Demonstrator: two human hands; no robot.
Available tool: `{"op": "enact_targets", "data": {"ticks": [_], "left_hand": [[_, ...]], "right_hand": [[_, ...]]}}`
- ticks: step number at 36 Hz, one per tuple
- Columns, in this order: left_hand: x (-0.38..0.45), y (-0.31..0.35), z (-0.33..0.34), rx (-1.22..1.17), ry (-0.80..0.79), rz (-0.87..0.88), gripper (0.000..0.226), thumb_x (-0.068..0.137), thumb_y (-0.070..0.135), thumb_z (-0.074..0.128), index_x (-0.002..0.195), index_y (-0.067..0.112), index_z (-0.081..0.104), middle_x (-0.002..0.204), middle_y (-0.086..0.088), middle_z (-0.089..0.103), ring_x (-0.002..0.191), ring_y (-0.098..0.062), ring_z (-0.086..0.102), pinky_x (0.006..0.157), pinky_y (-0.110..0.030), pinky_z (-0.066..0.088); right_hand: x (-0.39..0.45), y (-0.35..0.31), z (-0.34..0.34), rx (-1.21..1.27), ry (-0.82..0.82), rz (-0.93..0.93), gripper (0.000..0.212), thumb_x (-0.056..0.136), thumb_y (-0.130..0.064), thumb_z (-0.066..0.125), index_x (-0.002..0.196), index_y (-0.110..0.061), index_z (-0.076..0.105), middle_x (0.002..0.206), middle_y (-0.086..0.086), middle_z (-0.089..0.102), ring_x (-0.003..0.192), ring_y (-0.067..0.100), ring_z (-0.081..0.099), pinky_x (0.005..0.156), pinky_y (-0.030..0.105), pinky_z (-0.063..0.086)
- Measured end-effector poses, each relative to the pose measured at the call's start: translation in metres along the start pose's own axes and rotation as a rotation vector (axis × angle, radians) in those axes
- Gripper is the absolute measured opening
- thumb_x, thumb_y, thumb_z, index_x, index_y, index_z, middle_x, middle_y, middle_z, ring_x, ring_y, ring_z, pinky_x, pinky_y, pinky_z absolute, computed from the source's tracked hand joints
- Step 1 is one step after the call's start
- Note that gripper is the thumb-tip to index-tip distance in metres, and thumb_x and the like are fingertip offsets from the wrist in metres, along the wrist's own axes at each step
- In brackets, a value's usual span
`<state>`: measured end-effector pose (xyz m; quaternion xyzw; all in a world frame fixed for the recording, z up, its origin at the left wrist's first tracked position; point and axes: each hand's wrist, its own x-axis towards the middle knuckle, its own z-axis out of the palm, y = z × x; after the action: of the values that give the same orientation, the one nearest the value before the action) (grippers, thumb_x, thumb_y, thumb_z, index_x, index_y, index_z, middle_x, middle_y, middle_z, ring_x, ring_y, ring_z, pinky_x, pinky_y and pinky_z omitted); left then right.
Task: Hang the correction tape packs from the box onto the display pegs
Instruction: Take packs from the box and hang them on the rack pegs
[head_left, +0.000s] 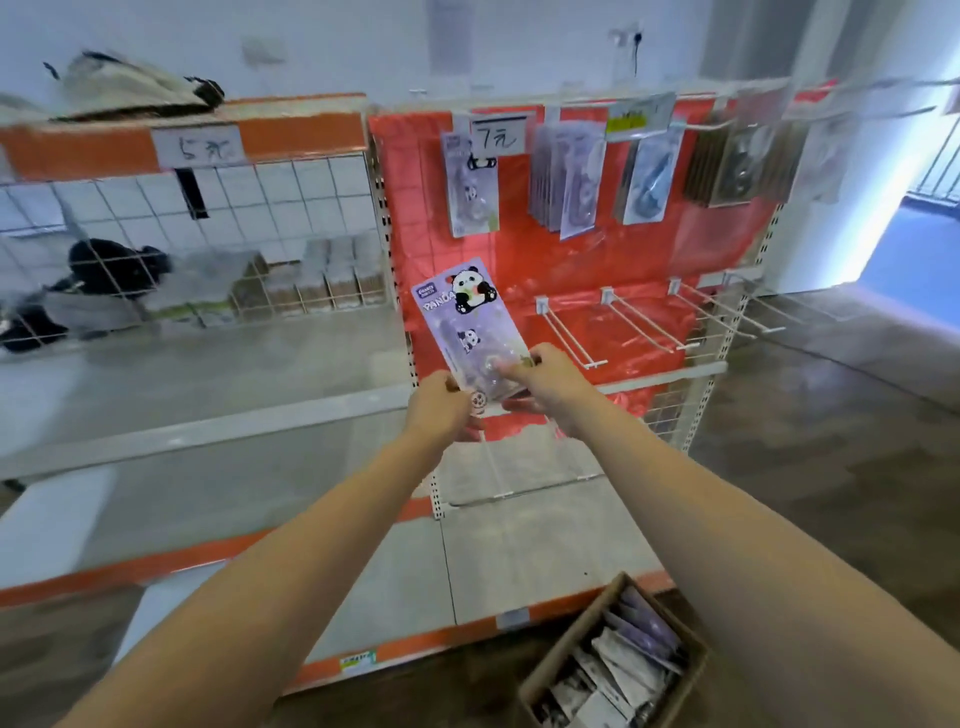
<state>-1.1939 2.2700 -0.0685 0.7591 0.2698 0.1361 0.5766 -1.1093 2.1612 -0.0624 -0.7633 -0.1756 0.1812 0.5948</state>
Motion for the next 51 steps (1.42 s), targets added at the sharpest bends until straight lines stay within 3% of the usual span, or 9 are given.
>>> {"op": "enact_targets", "data": {"ticks": [4, 7, 12, 17, 21, 28, 38, 42, 51], "left_hand": [[0.011, 0.020, -0.009, -0.032, -0.012, 0.013, 0.019, 0.090, -0.004, 0.044, 0.079, 0.012, 0.048, 0.074, -0.010, 0.058, 0.052, -0.019, 0.058, 0.048, -0.027, 0.047], [0.026, 0.036, -0.013, -0.073, -0.010, 0.042, 0.020, 0.092, -0.004, 0.042, 0.080, 0.010, 0.049, 0.072, -0.008, 0.057, 0.048, -0.016, 0.053, 0.041, -0.022, 0.041], [0.058, 0.060, -0.017, -0.085, -0.031, 0.104, 0.017, 0.094, -0.002, 0.043, 0.085, 0.010, 0.050, 0.075, -0.010, 0.058, 0.055, -0.018, 0.057, 0.044, -0.023, 0.046], [0.087, 0.076, -0.024, -0.112, -0.026, 0.113, 0.021, 0.094, -0.004, 0.043, 0.083, 0.012, 0.050, 0.078, -0.011, 0.060, 0.057, -0.018, 0.059, 0.047, -0.024, 0.051], [0.107, 0.087, -0.032, -0.114, -0.010, 0.123, 0.014, 0.095, -0.003, 0.043, 0.090, 0.007, 0.050, 0.078, -0.010, 0.059, 0.057, -0.018, 0.059, 0.051, -0.026, 0.050], [0.125, 0.103, -0.038, -0.094, -0.029, 0.119, 0.010, 0.097, -0.001, 0.044, 0.093, 0.007, 0.050, 0.078, -0.009, 0.059, 0.058, -0.017, 0.058, 0.046, -0.020, 0.050], [0.143, 0.118, -0.025, -0.105, -0.042, 0.124, 0.017, 0.095, -0.003, 0.045, 0.110, 0.003, 0.050, 0.084, -0.011, 0.060, 0.062, -0.019, 0.059, 0.059, -0.029, 0.052], [0.146, 0.122, -0.021, -0.110, -0.046, 0.140, 0.021, 0.095, -0.004, 0.045, 0.114, 0.001, 0.051, 0.084, -0.010, 0.061, 0.065, -0.020, 0.059, 0.058, -0.028, 0.050], [0.145, 0.128, -0.022, -0.143, -0.089, 0.198, 0.015, 0.097, 0.001, 0.044, 0.090, 0.007, 0.056, 0.076, -0.006, 0.061, 0.059, -0.015, 0.058, 0.049, -0.020, 0.050]], "right_hand": [[0.018, -0.021, -0.004, 0.151, 0.008, 0.001, 0.023, 0.090, -0.017, 0.066, 0.094, -0.008, 0.045, 0.094, 0.011, 0.050, 0.080, 0.023, 0.058, 0.064, 0.038, 0.059], [0.040, -0.031, -0.013, 0.254, 0.029, 0.031, 0.039, 0.091, -0.012, 0.065, 0.121, 0.004, 0.044, 0.108, 0.017, 0.051, 0.073, 0.020, 0.060, 0.047, 0.025, 0.053], [0.086, -0.043, -0.029, 0.201, 0.145, 0.027, 0.062, 0.080, -0.031, 0.075, 0.123, 0.005, 0.047, 0.123, 0.021, 0.056, 0.102, 0.034, 0.062, 0.069, 0.042, 0.060], [0.116, -0.074, -0.034, 0.249, 0.143, -0.020, 0.048, 0.090, -0.016, 0.066, 0.125, 0.007, 0.042, 0.124, 0.020, 0.053, 0.095, 0.030, 0.060, 0.054, 0.029, 0.055], [0.135, -0.077, -0.032, 0.220, 0.125, -0.038, 0.059, 0.083, -0.030, 0.072, 0.121, 0.005, 0.042, 0.122, 0.021, 0.054, 0.109, 0.036, 0.060, 0.080, 0.046, 0.057], [0.135, -0.059, -0.035, 0.283, 0.082, -0.083, 0.020, 0.095, -0.012, 0.058, 0.097, -0.006, 0.039, 0.104, 0.009, 0.049, 0.096, 0.022, 0.059, 0.070, 0.029, 0.059], [0.135, -0.070, -0.038, 0.397, -0.005, -0.122, 0.014, 0.095, -0.010, 0.055, 0.097, -0.005, 0.042, 0.106, 0.013, 0.055, 0.085, 0.018, 0.064, 0.069, 0.028, 0.060], [0.141, -0.079, -0.039, 0.375, -0.004, -0.091, 0.043, 0.093, -0.017, 0.061, 0.123, 0.008, 0.043, 0.129, 0.023, 0.055, 0.095, 0.023, 0.065, 0.074, 0.030, 0.059], [0.139, -0.074, -0.032, 0.583, -0.037, -0.099, 0.027, 0.094, -0.007, 0.057, 0.116, 0.004, 0.047, 0.095, 0.013, 0.062, 0.074, 0.017, 0.066, 0.069, 0.028, 0.060]]}}
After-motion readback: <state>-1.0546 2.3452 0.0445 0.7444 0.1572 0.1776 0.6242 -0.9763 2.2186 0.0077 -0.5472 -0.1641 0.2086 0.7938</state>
